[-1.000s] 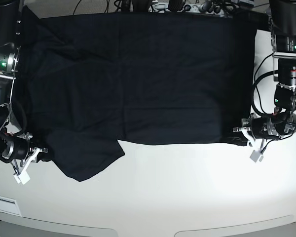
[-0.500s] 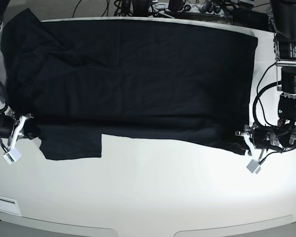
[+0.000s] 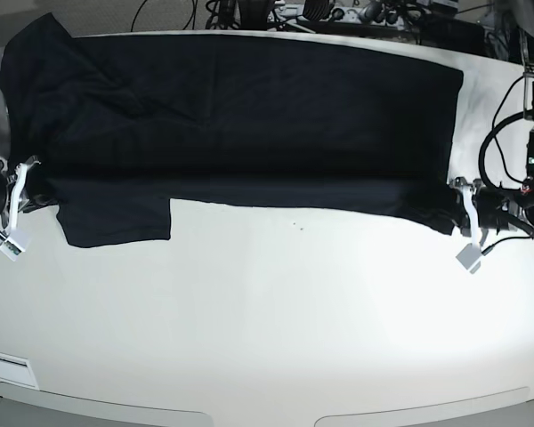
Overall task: Fold the T-shirt properly
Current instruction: 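Lift the grasped edge and fold it over toward the held edge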
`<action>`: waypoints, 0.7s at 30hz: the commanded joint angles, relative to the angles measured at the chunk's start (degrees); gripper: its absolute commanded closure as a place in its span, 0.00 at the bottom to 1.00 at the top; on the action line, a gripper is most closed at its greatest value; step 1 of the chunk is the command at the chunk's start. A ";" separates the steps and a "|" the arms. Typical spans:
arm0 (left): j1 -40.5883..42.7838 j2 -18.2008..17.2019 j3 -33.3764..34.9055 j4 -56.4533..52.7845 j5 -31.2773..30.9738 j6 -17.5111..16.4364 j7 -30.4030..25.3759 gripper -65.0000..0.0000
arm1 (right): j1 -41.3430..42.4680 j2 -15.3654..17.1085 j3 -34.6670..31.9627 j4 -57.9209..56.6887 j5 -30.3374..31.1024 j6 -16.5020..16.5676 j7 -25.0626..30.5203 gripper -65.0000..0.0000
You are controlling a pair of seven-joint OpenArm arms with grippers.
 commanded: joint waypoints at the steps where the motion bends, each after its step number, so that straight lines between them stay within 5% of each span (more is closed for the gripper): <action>1: -0.07 -1.97 -0.50 2.10 -1.17 -0.45 0.45 1.00 | 1.33 1.77 0.68 0.66 1.31 -0.07 -0.74 1.00; 10: 7.32 -7.13 -0.50 6.75 -1.17 -0.45 0.45 1.00 | 0.48 1.51 0.66 0.66 2.45 -2.10 -6.99 1.00; 16: 12.04 -7.23 -0.50 6.75 -1.17 -0.45 0.45 1.00 | -4.83 0.61 0.66 0.63 0.15 -0.20 -0.07 1.00; 21: 12.50 -7.30 -0.50 6.75 -1.17 -0.45 0.44 0.46 | -2.43 1.84 0.68 0.76 7.54 1.30 0.70 0.64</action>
